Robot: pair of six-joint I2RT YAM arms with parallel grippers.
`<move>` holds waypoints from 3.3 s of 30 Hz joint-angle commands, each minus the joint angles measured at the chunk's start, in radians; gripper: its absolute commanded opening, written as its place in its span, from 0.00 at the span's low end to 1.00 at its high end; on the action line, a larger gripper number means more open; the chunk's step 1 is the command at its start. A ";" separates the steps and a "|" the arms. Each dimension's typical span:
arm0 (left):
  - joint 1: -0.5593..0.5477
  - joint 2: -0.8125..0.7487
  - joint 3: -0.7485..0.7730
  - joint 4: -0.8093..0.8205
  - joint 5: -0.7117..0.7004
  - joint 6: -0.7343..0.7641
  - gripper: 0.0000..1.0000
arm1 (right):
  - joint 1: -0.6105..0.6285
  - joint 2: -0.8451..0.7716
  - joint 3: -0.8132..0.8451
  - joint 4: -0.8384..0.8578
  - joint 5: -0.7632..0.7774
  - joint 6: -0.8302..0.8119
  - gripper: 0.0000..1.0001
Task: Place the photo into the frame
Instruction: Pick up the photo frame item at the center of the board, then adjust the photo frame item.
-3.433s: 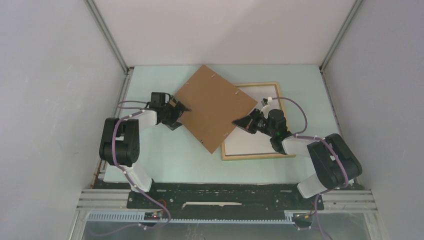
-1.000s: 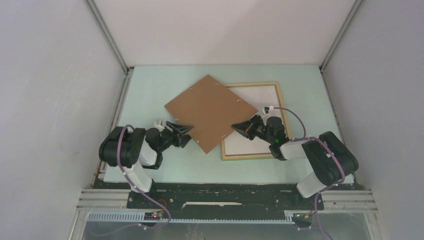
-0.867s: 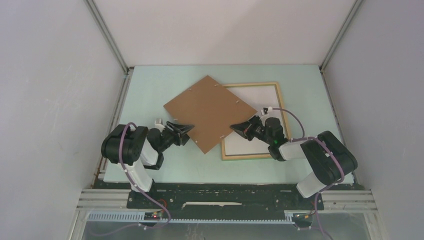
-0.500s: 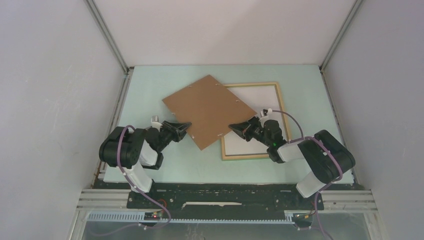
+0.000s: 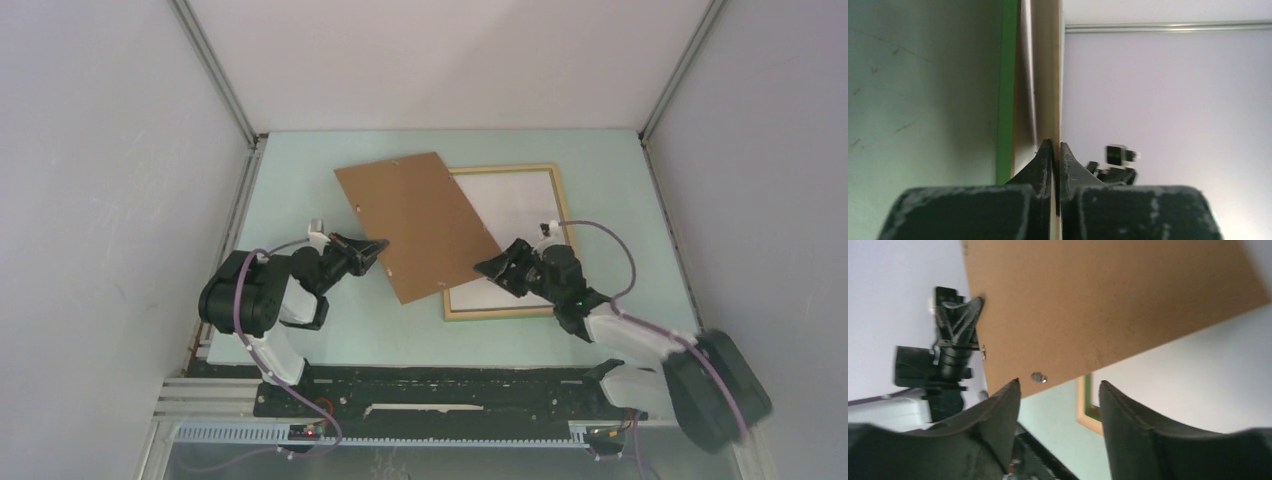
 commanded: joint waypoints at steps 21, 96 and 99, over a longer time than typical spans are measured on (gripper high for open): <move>-0.009 -0.328 0.301 -0.796 0.164 0.372 0.00 | -0.554 -0.202 0.314 -0.847 0.059 -0.574 0.73; -0.073 -0.445 0.248 -0.222 0.438 0.066 0.00 | -0.396 0.434 1.311 -1.178 -0.298 -0.825 0.82; -0.074 -0.443 0.246 -0.221 0.437 0.067 0.00 | -0.398 0.437 1.311 -1.183 -0.306 -0.838 0.81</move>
